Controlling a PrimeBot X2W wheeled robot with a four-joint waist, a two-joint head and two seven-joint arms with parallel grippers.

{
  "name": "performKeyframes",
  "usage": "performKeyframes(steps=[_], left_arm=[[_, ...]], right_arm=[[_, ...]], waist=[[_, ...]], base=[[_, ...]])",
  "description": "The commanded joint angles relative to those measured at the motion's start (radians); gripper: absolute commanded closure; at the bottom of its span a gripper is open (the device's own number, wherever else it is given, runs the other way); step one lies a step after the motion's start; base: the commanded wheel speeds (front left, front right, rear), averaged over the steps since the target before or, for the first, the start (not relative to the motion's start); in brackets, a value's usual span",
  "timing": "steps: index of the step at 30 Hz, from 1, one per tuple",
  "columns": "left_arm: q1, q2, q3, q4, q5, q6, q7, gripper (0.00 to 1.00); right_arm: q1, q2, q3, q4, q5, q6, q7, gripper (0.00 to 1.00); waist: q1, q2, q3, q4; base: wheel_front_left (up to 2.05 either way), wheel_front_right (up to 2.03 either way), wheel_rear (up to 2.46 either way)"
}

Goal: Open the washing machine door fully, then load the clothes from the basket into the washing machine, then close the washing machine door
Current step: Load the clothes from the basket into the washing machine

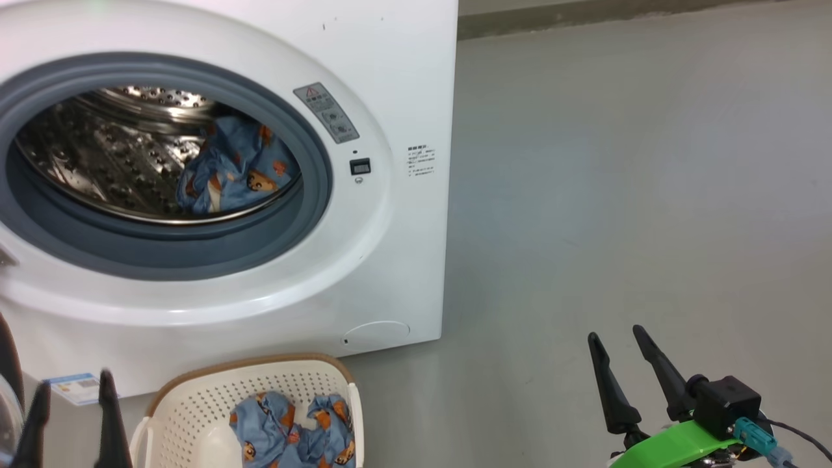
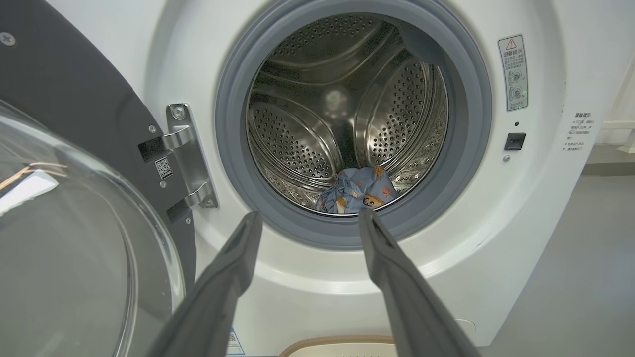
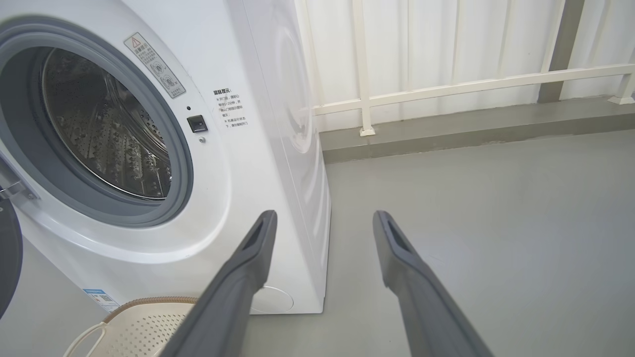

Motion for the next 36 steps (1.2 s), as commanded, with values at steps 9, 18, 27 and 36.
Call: performKeyframes(steps=[9, 18, 27, 36], left_arm=[[0.106, -0.038, 0.083, -0.024, 0.076, -0.021, -0.005, 0.00], [0.129, -0.107, 0.117, -0.005, 0.117, -0.055, -0.005, 0.00], [0.131, -0.139, 0.146, -0.004, 0.148, -0.086, -0.005, 0.00], [0.123, -0.160, 0.167, 0.006, 0.162, -0.112, -0.005, 0.00]], right_arm=[[-0.003, 0.001, 0.032, -0.033, -0.036, 0.009, -0.005, 0.00], [0.001, 0.001, 0.034, -0.031, -0.044, 0.009, -0.005, 0.00], [0.004, 0.001, 0.028, -0.033, -0.045, 0.009, -0.005, 0.00], [0.001, 0.001, 0.027, -0.035, -0.041, 0.009, -0.005, 0.00]], waist=[[0.0000, 0.0000, -0.017, -0.020], [0.0000, 0.0000, -0.026, -0.019], [0.0000, 0.0000, -0.028, -0.014], [0.0000, 0.0000, -0.021, -0.011]], base=[[0.00, 0.00, 0.00], [0.00, 0.00, 0.00], [0.00, 0.00, 0.00], [0.00, 0.00, 0.00]])
